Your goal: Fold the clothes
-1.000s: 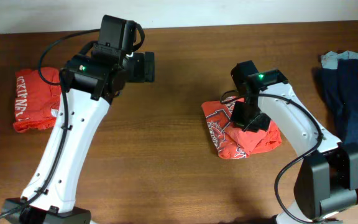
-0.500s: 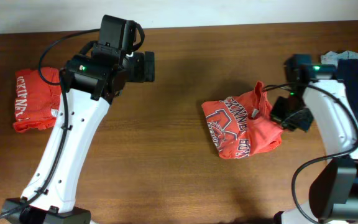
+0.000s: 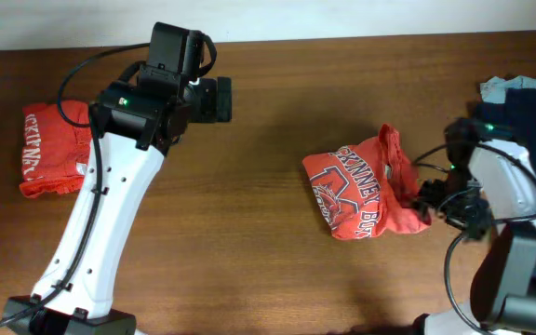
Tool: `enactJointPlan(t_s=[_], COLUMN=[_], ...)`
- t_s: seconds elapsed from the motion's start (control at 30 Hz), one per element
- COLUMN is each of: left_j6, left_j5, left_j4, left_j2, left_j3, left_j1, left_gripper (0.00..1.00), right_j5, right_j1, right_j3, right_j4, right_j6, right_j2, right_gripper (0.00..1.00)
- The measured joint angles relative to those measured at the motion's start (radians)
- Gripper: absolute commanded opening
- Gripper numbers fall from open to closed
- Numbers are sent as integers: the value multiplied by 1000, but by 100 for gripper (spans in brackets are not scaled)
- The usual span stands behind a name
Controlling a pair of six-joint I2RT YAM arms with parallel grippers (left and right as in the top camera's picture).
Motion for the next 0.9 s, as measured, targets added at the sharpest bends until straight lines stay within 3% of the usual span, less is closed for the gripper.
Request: enactJointPlan(t_s=[0.1, 0.3, 0.57, 0.77, 0.87, 0.9], left_j6=[0, 0, 0, 0, 0, 0], left_j5=[2, 18, 35, 36, 38, 38], left_j4=[-1, 5, 5, 5, 5, 5], left_j2=[0, 0, 0, 0, 0, 0], left_j3=[0, 0, 0, 0, 0, 0], left_j1=[0, 0, 0, 0, 0, 0], left_gripper=[99, 99, 99, 99, 99, 99], right_j5=[-17, -190, -240, -210, -185, -177], right_j1=[-66, -58, 181, 233, 234, 234], right_j3=[78, 317, 283, 230, 199, 195], right_j4=[-47, -18, 124, 156, 176, 182], right_j6=[-44, -270, -455, -476, -475, -476], right_j2=[0, -3, 2, 62, 87, 93], right_gripper=[98, 83, 69, 68, 56, 43])
